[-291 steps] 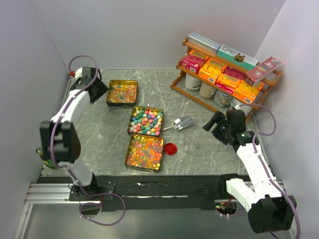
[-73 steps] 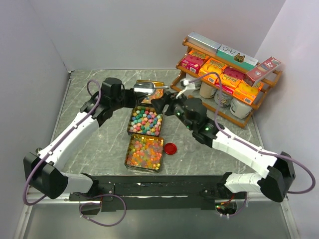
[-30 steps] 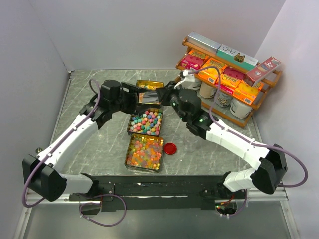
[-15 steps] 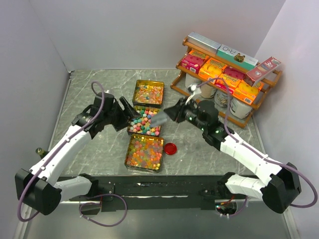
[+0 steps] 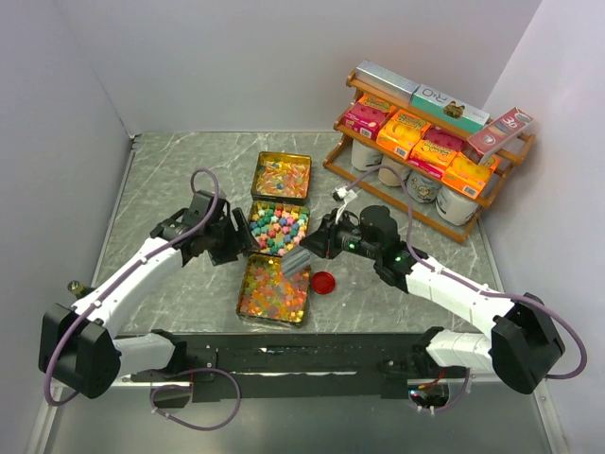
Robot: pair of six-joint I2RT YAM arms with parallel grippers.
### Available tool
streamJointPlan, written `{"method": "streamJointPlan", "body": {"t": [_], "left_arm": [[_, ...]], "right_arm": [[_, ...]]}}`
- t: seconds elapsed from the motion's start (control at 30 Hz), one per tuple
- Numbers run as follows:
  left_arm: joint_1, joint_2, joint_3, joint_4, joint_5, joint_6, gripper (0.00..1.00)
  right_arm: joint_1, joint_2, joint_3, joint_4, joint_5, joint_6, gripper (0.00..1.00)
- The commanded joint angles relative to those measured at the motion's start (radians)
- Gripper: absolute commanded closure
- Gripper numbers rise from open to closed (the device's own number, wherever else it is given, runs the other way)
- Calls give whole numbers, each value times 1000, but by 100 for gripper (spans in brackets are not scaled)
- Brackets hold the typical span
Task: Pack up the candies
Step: Adjust the spatula.
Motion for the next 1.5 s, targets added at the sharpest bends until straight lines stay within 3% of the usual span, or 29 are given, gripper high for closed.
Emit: {"method": "streamJointPlan", "body": {"t": [0.0, 0.17, 0.33, 0.47, 0.57, 0.7, 0.73, 0.83, 0.93, 1.03, 1.13, 1.23, 1.27, 1.37, 1.4, 1.47], "left_arm": [[2, -22, -43, 28, 18, 33, 27], [2, -34, -82, 34, 42, 39, 29], [4, -72, -80, 58, 45, 58, 23], [2, -66, -104, 80, 71, 69, 25], [2, -89, -98, 135, 163, 105, 24], [1, -140, -94, 265, 372, 168, 20], [1, -149, -104, 299, 481, 171, 19], [-4, -186, -132, 432, 599, 170, 18], [-9, -201, -135, 485, 616, 174, 17], [-12, -177, -118, 515, 633, 182, 24], [-21, -145, -105, 601, 699, 158, 38], [-41, -123, -76, 615, 743, 176, 76], [-42, -114, -63, 580, 751, 196, 99], [-42, -108, -20, 446, 754, 298, 99], [-44, -106, -13, 415, 752, 355, 99], [-44, -99, 1, 320, 766, 427, 99]], "right_arm": [[6, -6, 29, 38, 2, -53, 100], [8, -12, 26, 12, -16, -55, 100], [18, -41, 41, 10, -24, -40, 100], [20, -41, 50, 20, -31, -12, 100], [24, -49, 78, 10, -71, 20, 100], [27, -79, 124, 10, -102, 68, 100], [27, -86, 131, 9, -102, 77, 100], [26, -93, 171, -9, -105, 123, 100], [27, -92, 217, -40, -116, 173, 100], [27, -89, 254, -59, -131, 229, 100], [27, -81, 286, -89, -142, 275, 100], [26, -78, 300, -126, -160, 302, 100], [26, -82, 308, -157, -157, 299, 100], [21, -137, 316, -334, -69, 218, 69], [20, -159, 313, -380, -23, 201, 38], [11, -245, 302, -528, 123, 134, 15]]}}
